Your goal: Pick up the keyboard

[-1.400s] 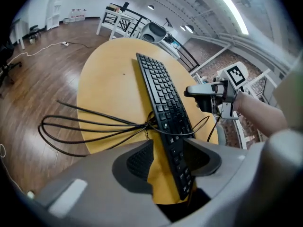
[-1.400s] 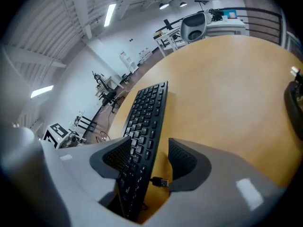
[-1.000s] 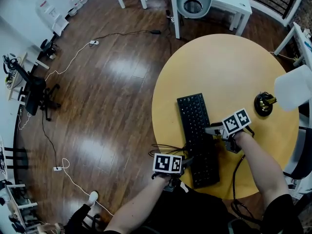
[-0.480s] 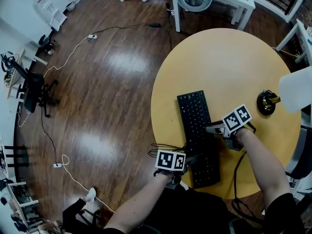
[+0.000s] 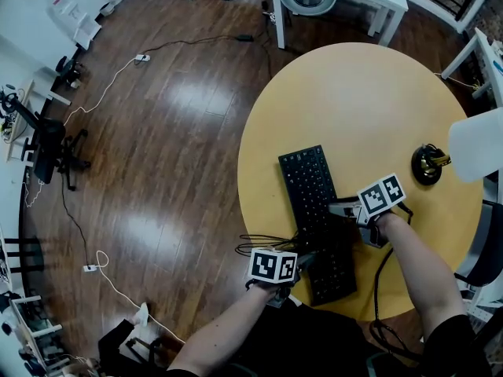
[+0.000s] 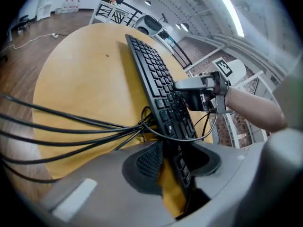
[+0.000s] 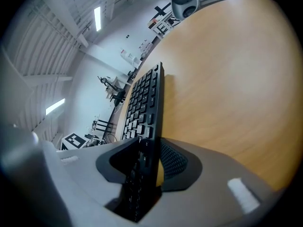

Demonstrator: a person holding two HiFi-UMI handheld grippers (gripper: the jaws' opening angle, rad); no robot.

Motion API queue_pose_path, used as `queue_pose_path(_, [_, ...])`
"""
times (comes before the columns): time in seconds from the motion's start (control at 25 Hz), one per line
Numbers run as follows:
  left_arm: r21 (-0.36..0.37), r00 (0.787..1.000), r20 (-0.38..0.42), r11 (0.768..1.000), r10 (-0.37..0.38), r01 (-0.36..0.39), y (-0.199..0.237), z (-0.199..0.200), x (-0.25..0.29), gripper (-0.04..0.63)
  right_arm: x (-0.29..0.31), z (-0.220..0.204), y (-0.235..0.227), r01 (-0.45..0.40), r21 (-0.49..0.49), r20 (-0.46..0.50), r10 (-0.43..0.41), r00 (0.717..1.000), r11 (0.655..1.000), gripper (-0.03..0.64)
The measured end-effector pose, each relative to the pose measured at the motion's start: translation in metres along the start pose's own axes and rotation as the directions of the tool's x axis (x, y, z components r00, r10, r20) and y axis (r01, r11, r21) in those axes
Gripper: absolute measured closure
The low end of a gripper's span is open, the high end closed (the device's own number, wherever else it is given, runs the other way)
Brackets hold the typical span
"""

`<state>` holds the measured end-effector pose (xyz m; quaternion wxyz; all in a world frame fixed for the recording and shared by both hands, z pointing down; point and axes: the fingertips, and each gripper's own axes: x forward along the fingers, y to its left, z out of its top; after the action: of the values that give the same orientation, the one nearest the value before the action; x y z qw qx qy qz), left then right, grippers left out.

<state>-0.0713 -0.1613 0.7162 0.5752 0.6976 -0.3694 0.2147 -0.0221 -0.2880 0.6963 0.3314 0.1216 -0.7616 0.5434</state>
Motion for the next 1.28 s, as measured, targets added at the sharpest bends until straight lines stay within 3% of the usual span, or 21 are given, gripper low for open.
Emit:
queue_pose_path(0.28, [0.006, 0.999, -0.018, 0.999, -0.039, 0.039, -0.006, 0.000, 0.008, 0.218, 0.004, 0.003, 0.002, -0.012, 0.015, -0.003, 0.012, 1.000, 1.000, 0.481])
queue_pose_path(0.48, [-0.075, 0.998, 0.028, 0.995, -0.064, 0.066, -0.005, 0.004, 0.008, 0.219, 0.008, 0.019, 0.016, -0.082, 0.047, 0.064, 0.079, 0.995, 0.995, 0.497])
queue_pose_path(0.68, [-0.098, 0.994, 0.066, 0.991, -0.088, 0.094, -0.004, 0.009, 0.003, 0.221, 0.005, 0.028, 0.032, -0.139, 0.022, 0.065, 0.137, 0.988, 0.990, 0.506])
queue_pose_path(0.8, [-0.080, 0.992, 0.070, 0.991, -0.104, 0.109, -0.004, 0.011, 0.002, 0.222, 0.000, 0.028, 0.038, -0.186, 0.015, 0.039, 0.186, 0.982, 0.982, 0.507])
queue_pose_path(1.04, [-0.002, 0.985, 0.060, 0.987, -0.161, 0.161, -0.011, 0.009, -0.004, 0.222, -0.012, 0.019, 0.058, -0.334, -0.024, -0.063, 0.332, 0.941, 0.942, 0.517])
queue_pose_path(1.28, [0.045, 0.979, 0.052, 0.980, -0.197, 0.195, -0.012, 0.009, -0.009, 0.222, -0.016, 0.013, 0.066, -0.417, -0.015, -0.084, 0.415, 0.906, 0.909, 0.514])
